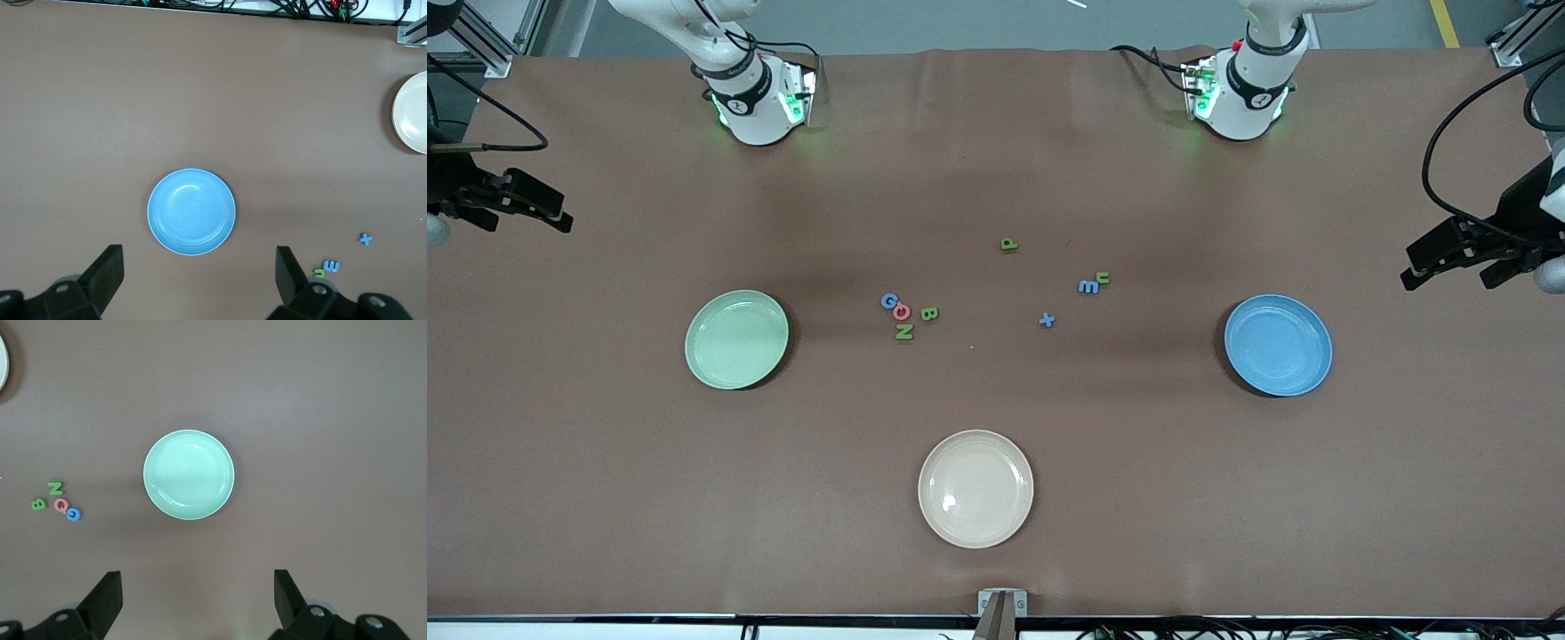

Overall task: Sort upper and lower case letters into plates
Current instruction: 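Reach the left gripper toward the green u near the blue plate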

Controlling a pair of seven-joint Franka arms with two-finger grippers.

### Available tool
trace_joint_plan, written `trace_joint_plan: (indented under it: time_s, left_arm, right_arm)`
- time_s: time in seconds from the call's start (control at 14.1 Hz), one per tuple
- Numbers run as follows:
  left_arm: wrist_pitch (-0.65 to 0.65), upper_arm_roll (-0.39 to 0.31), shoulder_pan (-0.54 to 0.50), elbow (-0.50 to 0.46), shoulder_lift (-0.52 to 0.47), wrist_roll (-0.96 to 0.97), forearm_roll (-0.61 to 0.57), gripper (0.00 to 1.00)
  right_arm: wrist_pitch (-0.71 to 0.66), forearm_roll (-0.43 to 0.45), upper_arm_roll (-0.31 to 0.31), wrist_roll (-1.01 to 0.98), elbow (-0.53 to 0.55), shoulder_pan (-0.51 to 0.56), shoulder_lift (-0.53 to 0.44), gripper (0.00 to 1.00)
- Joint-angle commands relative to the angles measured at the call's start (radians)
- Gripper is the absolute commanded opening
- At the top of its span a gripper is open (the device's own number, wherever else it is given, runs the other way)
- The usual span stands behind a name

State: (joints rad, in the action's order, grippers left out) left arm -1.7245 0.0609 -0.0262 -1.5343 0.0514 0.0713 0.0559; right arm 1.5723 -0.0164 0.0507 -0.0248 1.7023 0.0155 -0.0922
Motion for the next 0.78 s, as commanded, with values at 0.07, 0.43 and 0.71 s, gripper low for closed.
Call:
trace_joint_plan:
  time_s: [0.07,0.43,0.71]
  left_arm:
    - [0.014,0.002,-0.003,0.008,-0.001,-0.012,-0.018,1.00]
    - [0.014,0.005,0.012,0.002,0.004,-0.008,-0.018,1.00]
    - [0.046,0.078,0.029,-0.004,0.106,0.005,-0.019,1.00]
  right_arm:
    - [0.011,0.001,-0.005,-0.004,0.030,0.008,-0.024,1.00]
    - [0.008,-0.002,-0.005,-0.004,0.031,0.008,-0.024,1.00]
    - [0.008,-0.002,-0.005,-0.004,0.028,0.008,-0.023,1.00]
